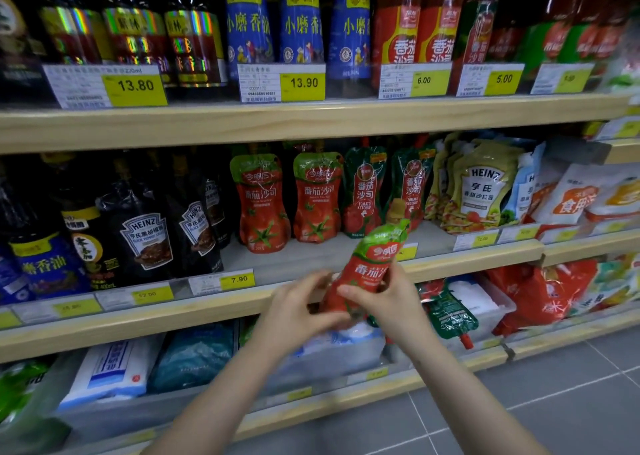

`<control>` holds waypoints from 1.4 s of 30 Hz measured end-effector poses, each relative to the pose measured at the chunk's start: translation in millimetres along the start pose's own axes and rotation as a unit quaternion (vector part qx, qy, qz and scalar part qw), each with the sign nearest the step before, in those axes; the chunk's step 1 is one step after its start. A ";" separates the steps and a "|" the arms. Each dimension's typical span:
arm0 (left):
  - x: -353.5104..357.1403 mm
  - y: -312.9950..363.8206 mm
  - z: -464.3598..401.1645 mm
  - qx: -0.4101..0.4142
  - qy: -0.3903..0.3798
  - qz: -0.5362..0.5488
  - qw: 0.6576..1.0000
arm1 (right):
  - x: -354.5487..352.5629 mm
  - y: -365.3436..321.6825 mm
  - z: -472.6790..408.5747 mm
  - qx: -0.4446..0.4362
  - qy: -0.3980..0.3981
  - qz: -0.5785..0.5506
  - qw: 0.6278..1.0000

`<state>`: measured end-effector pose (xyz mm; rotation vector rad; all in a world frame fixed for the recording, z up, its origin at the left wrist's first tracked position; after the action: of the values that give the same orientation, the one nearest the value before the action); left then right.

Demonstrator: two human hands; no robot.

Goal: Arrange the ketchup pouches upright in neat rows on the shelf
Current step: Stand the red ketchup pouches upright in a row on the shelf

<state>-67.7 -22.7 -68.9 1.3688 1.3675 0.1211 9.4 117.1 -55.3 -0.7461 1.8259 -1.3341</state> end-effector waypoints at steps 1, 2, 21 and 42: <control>-20.8 2.2 -5.7 0.039 0.043 -0.038 0.998 | -3.9 -15.0 -6.5 -0.026 -0.005 0.000 1.000; -42.4 2.6 -9.1 0.076 0.097 -0.107 0.987 | -7.7 -30.3 -14.5 -0.053 -0.005 0.006 0.999; -64.6 -34.3 -8.8 0.089 0.125 -0.496 0.855 | 29.0 -20.4 -106.0 -0.063 0.069 0.265 0.960; -72.4 -29.4 -1.7 0.033 0.005 -0.450 0.893 | 33.3 -36.0 -80.7 -0.003 0.039 0.240 0.970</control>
<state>-110.1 -84.2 -46.1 0.6678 1.8953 -0.5421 -75.2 122.4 -13.6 -0.2252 1.9147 -1.0480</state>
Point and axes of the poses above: each hand's wrist, its own z-axis away from the middle knuckle, its own x-axis out of the palm, y = z × x, the point moved 9 cm from there along -z, towards the middle knuckle, and after that the axes turned 1 degree about -x, right-handed, at the moved point
